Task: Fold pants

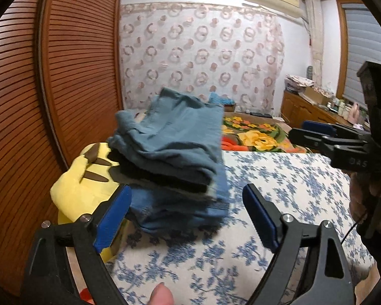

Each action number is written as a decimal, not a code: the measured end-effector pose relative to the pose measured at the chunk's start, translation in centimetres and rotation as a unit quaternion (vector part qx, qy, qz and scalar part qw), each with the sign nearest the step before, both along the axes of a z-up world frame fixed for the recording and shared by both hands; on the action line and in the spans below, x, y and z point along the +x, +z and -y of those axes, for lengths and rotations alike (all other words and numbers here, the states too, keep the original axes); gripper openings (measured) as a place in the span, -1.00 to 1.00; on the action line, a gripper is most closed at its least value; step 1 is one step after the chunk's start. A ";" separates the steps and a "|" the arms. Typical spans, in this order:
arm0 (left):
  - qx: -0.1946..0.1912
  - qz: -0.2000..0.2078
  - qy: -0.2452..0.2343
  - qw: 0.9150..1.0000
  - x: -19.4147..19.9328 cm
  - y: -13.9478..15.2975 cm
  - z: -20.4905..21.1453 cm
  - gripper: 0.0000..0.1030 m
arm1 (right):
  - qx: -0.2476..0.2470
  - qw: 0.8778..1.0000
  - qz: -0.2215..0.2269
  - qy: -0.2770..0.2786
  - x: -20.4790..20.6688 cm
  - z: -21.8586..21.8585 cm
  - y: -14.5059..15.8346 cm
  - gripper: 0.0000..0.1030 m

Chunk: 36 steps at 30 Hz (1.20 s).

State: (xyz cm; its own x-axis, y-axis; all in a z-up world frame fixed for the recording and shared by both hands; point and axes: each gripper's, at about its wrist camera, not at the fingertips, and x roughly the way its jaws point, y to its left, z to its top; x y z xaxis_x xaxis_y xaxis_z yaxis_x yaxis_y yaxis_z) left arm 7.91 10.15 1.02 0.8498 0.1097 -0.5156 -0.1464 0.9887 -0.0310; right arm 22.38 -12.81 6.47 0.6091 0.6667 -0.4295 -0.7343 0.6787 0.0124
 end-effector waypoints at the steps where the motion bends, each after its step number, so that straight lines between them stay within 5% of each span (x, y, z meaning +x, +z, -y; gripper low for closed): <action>1: -0.001 -0.002 -0.007 1.000 0.0 0.0 0.5 0.74 | 0.001 1.000 0.000 -0.007 -0.7 0.6 -0.1 0.41; 17: -0.005 0.005 -0.071 0.997 -1.1 0.8 7.8 0.74 | 0.013 0.988 0.000 -0.151 -10.8 8.8 -0.9 0.41; 36: -0.001 0.036 -0.086 0.996 -2.5 4.1 11.3 0.74 | 0.038 0.972 0.021 -0.232 -18.4 7.9 0.6 0.41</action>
State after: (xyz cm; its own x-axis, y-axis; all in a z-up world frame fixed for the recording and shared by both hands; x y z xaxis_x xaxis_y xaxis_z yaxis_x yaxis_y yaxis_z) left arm 5.42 -1.12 5.13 0.8907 -0.0424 -0.4526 0.0281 0.9989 -0.0382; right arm 3.95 -20.69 7.08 0.8674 0.3449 -0.3587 -0.3505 0.9352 0.0515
